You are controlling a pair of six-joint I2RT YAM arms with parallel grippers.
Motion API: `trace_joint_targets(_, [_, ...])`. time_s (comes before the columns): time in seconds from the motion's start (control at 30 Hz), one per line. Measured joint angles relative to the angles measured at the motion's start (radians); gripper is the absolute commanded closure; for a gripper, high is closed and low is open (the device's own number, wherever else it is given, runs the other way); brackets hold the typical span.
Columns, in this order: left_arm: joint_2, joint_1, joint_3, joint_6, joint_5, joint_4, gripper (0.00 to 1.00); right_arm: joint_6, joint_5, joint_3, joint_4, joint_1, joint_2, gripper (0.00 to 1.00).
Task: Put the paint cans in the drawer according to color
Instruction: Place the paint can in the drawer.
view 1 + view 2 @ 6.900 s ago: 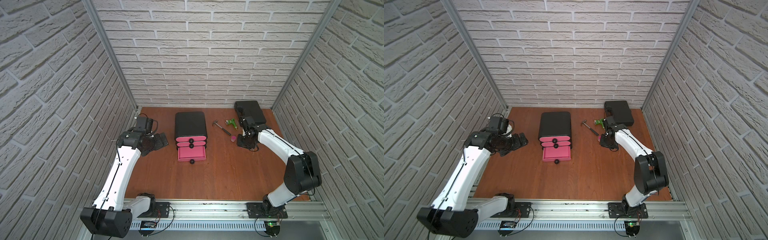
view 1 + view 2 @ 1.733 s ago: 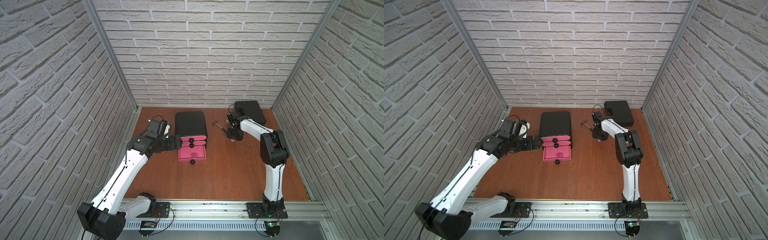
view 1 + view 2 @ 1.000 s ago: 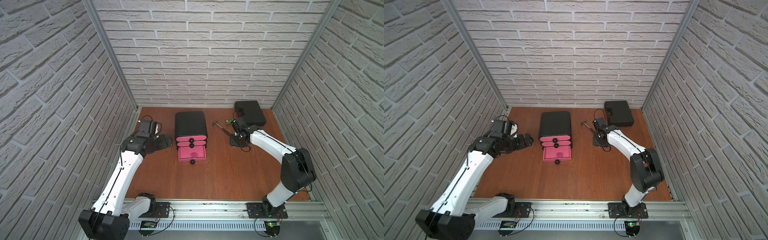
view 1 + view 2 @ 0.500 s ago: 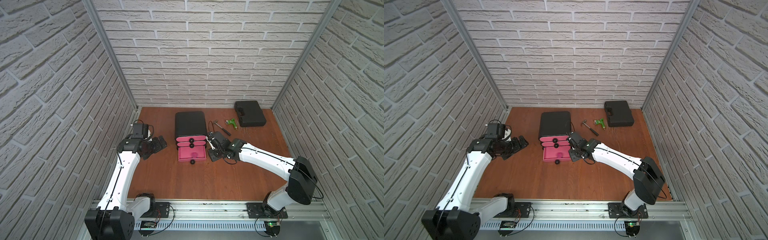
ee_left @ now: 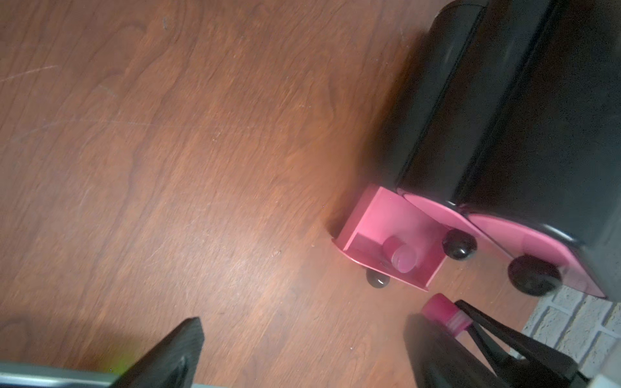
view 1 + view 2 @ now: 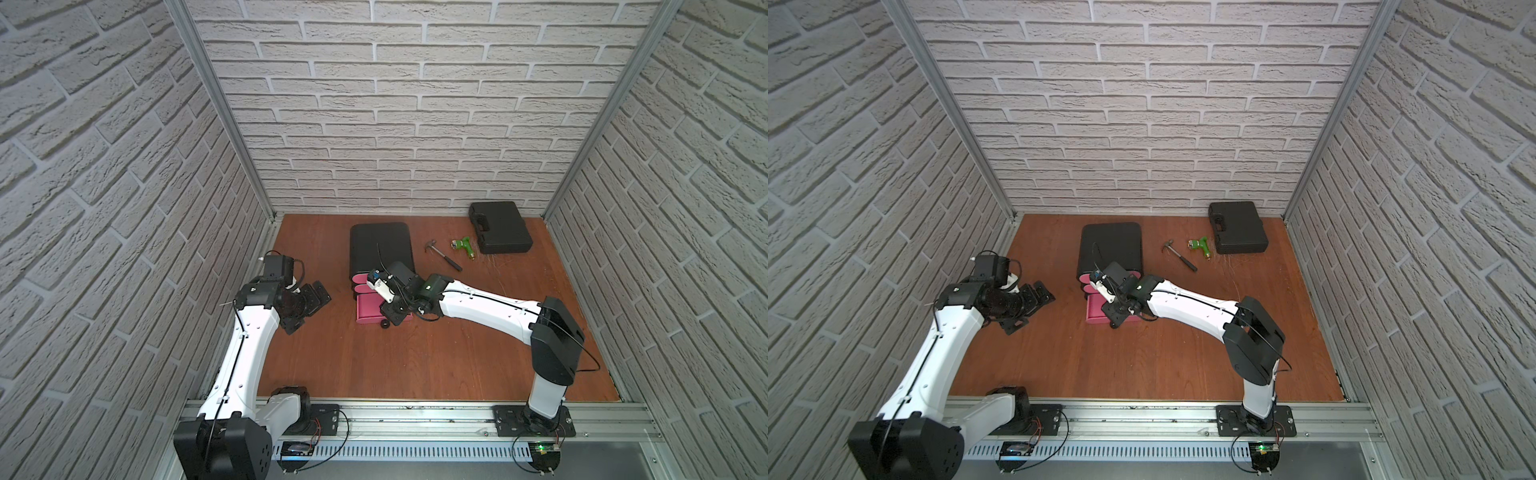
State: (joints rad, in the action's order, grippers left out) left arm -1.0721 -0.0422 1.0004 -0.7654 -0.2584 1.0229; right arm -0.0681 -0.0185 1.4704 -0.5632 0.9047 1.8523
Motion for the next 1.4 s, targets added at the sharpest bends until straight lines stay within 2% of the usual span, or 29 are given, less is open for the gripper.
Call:
trace_joint_targets(0.43, [0.042,-0.074,0.000,-0.046,-0.003,0.066,0.01,0.113,-0.055,0.107,0.013,0.045,0.111,0.75])
trace_joint_targets(1.0, [0.045,-0.084,0.001,-0.051,0.028,0.101,0.01,0.277,-0.126,0.173,0.037,0.047,0.230,0.74])
trace_joint_targets(1.4, [0.057,-0.088,0.003,-0.050,0.036,0.114,0.01,0.293,-0.157,0.223,0.043,0.047,0.294,0.57])
